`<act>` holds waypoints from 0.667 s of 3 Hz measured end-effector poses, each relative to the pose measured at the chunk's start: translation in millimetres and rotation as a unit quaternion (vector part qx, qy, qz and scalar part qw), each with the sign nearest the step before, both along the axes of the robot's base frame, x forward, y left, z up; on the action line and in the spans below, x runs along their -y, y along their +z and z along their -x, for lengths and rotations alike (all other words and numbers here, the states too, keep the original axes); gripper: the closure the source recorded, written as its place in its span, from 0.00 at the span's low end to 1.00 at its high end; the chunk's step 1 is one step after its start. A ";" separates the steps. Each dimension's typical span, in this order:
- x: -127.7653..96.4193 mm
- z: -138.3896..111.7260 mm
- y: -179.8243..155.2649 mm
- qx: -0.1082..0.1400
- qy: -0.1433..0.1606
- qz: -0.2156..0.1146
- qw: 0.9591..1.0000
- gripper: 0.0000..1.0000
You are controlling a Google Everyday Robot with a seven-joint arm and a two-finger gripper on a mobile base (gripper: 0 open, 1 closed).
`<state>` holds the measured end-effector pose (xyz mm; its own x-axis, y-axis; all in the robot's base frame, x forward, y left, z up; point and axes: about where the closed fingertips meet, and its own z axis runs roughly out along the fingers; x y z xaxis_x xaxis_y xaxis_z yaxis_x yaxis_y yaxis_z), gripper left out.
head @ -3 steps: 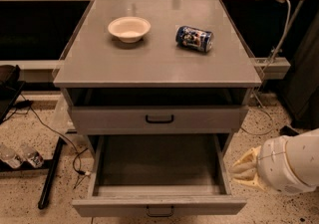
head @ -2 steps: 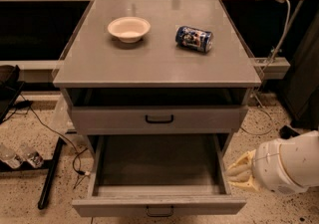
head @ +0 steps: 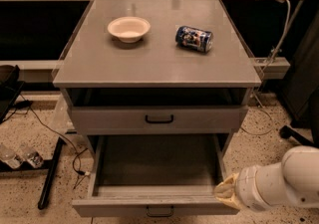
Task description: Close middle drawer
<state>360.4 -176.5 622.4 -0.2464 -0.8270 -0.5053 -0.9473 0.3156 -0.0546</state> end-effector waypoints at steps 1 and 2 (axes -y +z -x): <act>5.2 4.3 -60.7 0.005 -0.013 0.021 1.000 1.00; 18.8 -2.0 -107.8 0.014 -0.035 0.055 0.998 1.00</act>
Offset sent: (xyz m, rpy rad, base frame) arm 0.0583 -0.0492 -0.1521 -0.2143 -0.2191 -0.2194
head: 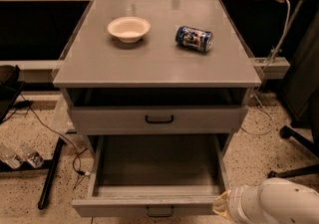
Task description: Close middle drawer
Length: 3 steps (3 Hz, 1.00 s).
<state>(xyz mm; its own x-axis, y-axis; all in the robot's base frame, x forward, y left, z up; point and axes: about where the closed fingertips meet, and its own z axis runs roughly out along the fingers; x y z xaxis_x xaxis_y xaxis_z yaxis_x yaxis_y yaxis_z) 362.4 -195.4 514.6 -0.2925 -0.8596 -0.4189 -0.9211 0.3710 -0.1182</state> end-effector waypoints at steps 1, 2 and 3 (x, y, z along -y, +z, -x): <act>1.5 -20.7 4.8 0.034 -0.014 0.004 0.999 1.00; 1.5 -20.6 4.8 0.034 -0.014 0.004 0.999 1.00; -1.8 -20.6 -13.7 0.008 -0.019 -0.009 1.000 1.00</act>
Offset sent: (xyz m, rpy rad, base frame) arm 0.0199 -0.0015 0.0037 -0.0091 -0.0640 -0.0279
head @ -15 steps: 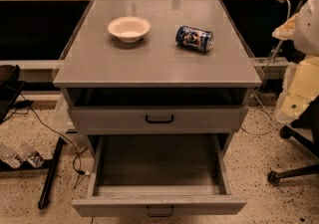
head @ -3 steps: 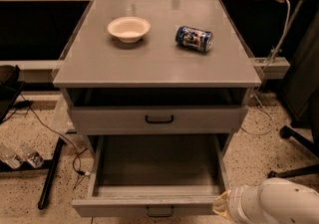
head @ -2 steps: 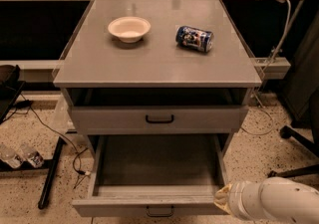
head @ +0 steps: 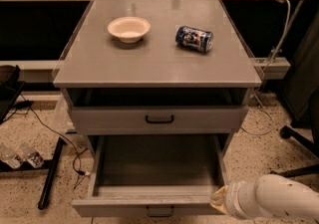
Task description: Close middle drawer
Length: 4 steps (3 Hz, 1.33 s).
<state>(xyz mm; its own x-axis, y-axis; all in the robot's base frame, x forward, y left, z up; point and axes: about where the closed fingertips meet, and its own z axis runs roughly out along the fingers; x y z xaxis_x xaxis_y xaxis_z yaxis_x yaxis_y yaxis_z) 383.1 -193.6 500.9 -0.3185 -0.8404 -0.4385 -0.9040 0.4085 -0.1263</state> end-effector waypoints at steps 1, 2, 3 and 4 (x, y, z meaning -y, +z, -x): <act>-9.2 -1.0 -28.6 -0.025 0.007 -0.024 0.999 1.00; -18.5 -2.1 -50.6 -0.041 0.018 -0.043 0.998 1.00; -25.0 0.1 -63.7 -0.048 0.028 -0.048 0.997 1.00; -29.5 7.3 -71.7 -0.051 0.040 -0.048 0.997 1.00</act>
Offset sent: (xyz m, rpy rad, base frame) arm 0.0044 0.0277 -0.0756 0.1307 0.1168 0.0584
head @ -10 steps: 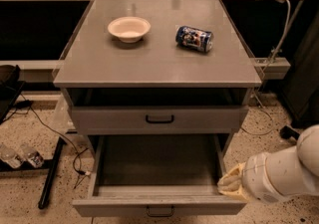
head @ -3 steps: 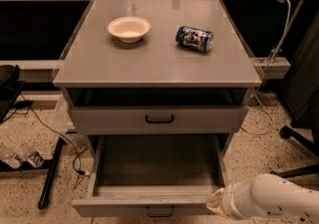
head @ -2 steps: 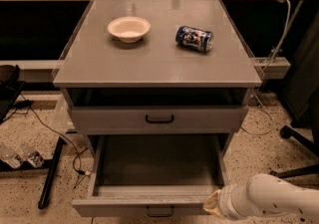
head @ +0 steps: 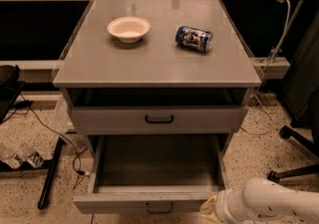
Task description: Close middle drawer
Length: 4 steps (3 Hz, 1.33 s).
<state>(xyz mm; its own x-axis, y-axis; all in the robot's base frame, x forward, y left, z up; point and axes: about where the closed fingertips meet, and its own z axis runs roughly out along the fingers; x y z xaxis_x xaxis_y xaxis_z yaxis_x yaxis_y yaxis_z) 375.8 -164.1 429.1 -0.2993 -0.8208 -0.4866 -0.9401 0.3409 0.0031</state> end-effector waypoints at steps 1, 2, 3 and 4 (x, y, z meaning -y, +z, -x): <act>0.0 0.0 0.0 0.000 0.000 0.000 1.000 0.81; 0.0 0.0 0.0 0.000 0.000 0.000 1.000 0.57; -0.1 -0.2 0.0 0.000 0.000 0.000 1.000 0.34; -2.0 -5.3 -0.6 0.003 0.002 -0.003 1.000 0.11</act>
Offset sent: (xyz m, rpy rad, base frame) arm 0.0000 0.0000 0.0000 0.0000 0.0000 0.0000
